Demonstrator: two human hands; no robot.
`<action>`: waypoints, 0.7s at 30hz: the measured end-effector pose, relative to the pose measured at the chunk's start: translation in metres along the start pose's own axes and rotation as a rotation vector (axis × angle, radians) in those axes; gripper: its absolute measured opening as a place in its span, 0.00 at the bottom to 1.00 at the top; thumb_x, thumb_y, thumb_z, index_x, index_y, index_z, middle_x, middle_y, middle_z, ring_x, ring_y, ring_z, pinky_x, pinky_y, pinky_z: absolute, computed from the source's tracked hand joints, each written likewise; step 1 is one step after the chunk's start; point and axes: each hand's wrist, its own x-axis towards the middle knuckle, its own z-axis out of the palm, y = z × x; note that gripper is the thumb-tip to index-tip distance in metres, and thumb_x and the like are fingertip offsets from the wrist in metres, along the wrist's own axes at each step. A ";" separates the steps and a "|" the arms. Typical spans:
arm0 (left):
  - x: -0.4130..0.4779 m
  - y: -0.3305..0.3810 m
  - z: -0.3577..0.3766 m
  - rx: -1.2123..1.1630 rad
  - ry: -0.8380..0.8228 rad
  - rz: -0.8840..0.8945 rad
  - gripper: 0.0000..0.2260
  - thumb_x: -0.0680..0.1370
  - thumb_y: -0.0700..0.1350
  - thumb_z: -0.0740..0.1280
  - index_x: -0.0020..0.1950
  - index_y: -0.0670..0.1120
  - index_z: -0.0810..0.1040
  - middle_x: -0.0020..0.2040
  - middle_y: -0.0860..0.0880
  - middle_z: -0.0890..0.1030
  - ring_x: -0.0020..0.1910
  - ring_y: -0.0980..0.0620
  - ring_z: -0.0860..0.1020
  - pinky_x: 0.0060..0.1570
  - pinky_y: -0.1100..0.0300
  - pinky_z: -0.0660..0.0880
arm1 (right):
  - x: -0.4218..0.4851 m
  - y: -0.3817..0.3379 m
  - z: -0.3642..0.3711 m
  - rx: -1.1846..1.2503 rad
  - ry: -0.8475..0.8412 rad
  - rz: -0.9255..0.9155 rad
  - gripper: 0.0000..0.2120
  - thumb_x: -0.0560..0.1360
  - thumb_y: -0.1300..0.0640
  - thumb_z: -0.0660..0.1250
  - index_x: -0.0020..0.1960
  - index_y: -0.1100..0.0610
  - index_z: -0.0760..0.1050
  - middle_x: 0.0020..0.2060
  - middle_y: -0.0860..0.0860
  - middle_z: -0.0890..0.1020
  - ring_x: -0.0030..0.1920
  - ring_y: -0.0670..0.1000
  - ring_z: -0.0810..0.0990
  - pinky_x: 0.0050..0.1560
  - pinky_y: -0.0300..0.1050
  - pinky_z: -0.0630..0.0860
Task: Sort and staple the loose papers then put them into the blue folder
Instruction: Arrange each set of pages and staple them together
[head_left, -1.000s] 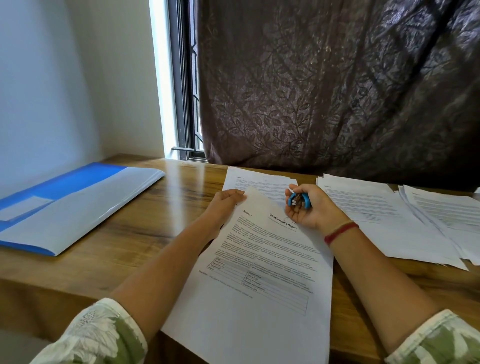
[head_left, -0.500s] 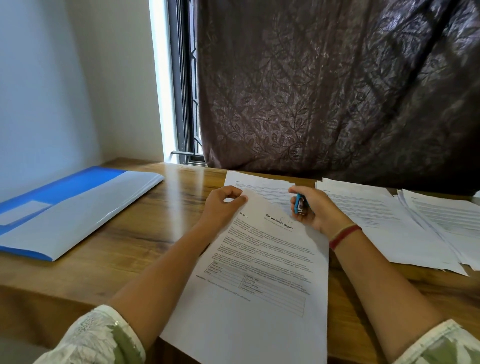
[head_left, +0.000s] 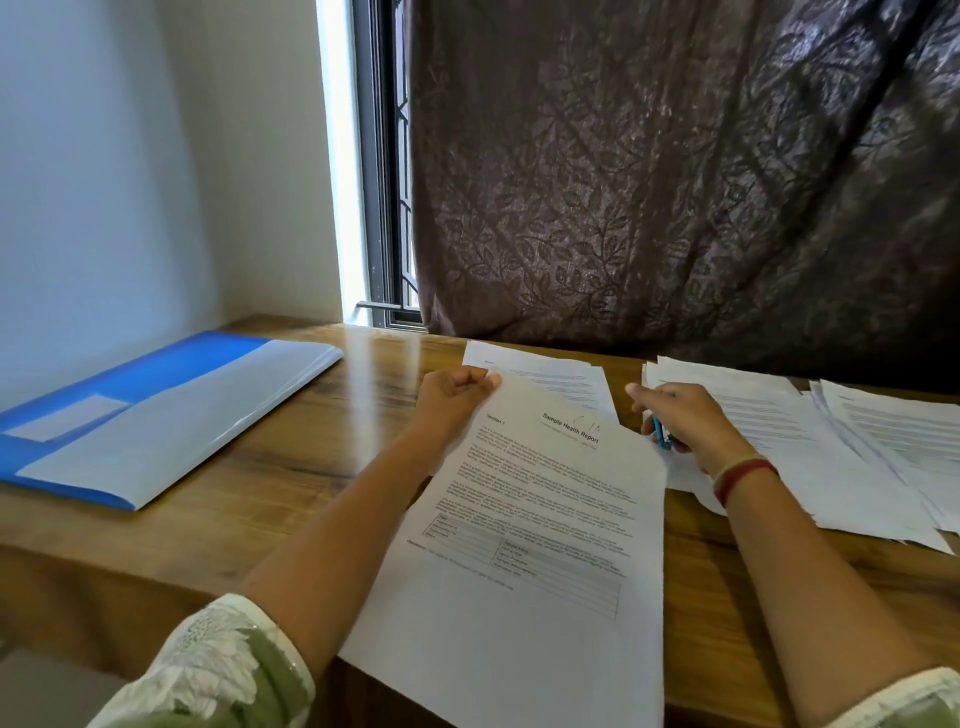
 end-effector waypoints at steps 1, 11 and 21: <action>0.000 0.001 -0.002 0.001 0.007 -0.019 0.07 0.79 0.41 0.67 0.43 0.41 0.81 0.38 0.46 0.84 0.37 0.51 0.82 0.37 0.61 0.80 | 0.000 -0.002 -0.001 0.022 -0.005 0.018 0.17 0.78 0.42 0.62 0.45 0.56 0.76 0.40 0.53 0.78 0.41 0.52 0.75 0.46 0.47 0.71; 0.003 0.010 -0.025 -0.057 0.103 -0.226 0.11 0.83 0.45 0.61 0.55 0.40 0.78 0.47 0.41 0.83 0.52 0.39 0.81 0.58 0.43 0.76 | -0.013 -0.007 -0.003 0.176 -0.167 0.113 0.26 0.69 0.32 0.66 0.48 0.55 0.73 0.49 0.54 0.76 0.51 0.58 0.75 0.51 0.52 0.71; -0.003 0.015 -0.053 0.141 0.153 -0.375 0.10 0.79 0.49 0.67 0.55 0.44 0.77 0.43 0.47 0.81 0.42 0.49 0.81 0.44 0.55 0.78 | -0.015 -0.009 0.016 0.398 -0.608 0.040 0.28 0.58 0.53 0.78 0.56 0.57 0.77 0.49 0.55 0.85 0.56 0.59 0.81 0.63 0.62 0.74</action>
